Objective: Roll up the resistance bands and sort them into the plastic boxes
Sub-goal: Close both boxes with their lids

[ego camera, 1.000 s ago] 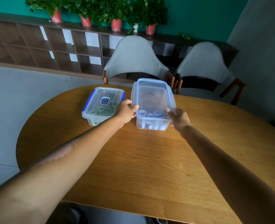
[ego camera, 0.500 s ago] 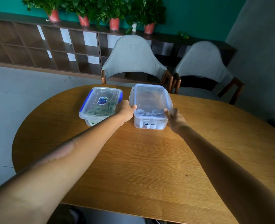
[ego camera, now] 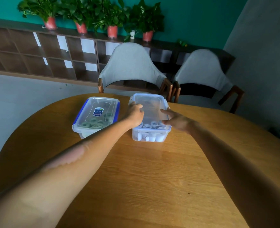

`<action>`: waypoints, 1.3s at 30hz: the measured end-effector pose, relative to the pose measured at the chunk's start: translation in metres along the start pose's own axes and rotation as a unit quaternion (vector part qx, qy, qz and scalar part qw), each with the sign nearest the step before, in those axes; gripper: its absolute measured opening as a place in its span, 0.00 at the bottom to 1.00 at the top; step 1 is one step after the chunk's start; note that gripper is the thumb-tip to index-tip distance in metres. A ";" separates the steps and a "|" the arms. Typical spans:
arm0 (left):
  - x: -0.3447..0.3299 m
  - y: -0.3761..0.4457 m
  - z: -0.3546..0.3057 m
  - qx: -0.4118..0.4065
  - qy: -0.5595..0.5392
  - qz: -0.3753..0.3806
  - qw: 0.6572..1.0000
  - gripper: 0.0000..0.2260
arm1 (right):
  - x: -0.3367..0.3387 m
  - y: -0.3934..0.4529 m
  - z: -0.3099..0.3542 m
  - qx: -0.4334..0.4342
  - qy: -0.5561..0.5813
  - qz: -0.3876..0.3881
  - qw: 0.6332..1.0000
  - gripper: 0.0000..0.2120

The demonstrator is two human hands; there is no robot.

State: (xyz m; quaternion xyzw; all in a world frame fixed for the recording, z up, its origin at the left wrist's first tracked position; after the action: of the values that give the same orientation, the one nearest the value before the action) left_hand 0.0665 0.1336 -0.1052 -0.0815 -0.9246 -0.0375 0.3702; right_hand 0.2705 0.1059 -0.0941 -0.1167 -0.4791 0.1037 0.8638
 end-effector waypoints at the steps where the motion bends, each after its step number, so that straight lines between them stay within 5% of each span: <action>1: -0.001 0.000 0.000 -0.001 0.006 -0.021 1.000 0.19 | -0.002 -0.002 0.001 -0.001 -0.001 -0.005 1.000 0.31; 7: 0.001 0.004 0.001 0.057 -0.089 -0.010 0.994 0.32 | -0.018 -0.033 0.007 0.007 0.045 -0.051 0.998 0.29; 11: -0.001 0.000 0.004 0.090 -0.108 -0.026 0.990 0.28 | -0.017 -0.022 0.011 -0.051 0.104 -0.175 0.978 0.24; 17: -0.007 -0.004 0.011 0.110 -0.184 -0.056 0.975 0.34 | -0.024 0.005 0.023 -0.097 0.204 -0.211 0.951 0.29; 24: -0.010 -0.002 0.025 0.129 -0.310 -0.049 0.941 0.26 | -0.029 0.012 0.016 -0.089 0.343 -0.180 0.917 0.35; 28: -0.007 -0.006 0.020 0.117 -0.327 -0.047 0.937 0.12 | -0.029 0.013 0.010 -0.089 0.407 -0.162 0.895 0.37; 39: 0.001 -0.002 0.018 0.101 -0.342 -0.039 0.934 0.16 | 0.003 0.026 0.013 -0.137 0.266 -0.102 0.949 0.48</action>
State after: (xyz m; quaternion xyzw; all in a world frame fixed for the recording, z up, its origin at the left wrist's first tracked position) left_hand 0.0532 0.1336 -0.1180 -0.0151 -0.9966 0.0718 0.0365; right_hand 0.2591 0.1333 -0.0927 -0.2075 -0.2512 -0.0862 0.9415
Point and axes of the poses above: each hand's wrist, its own y-axis towards the middle knuckle, its own x-axis out of the back of the hand, z = x × y, the point moved 1 cm from there along y, towards the middle knuckle, and after that the axes turned 7 degrees about -y, right-handed, at the moved point
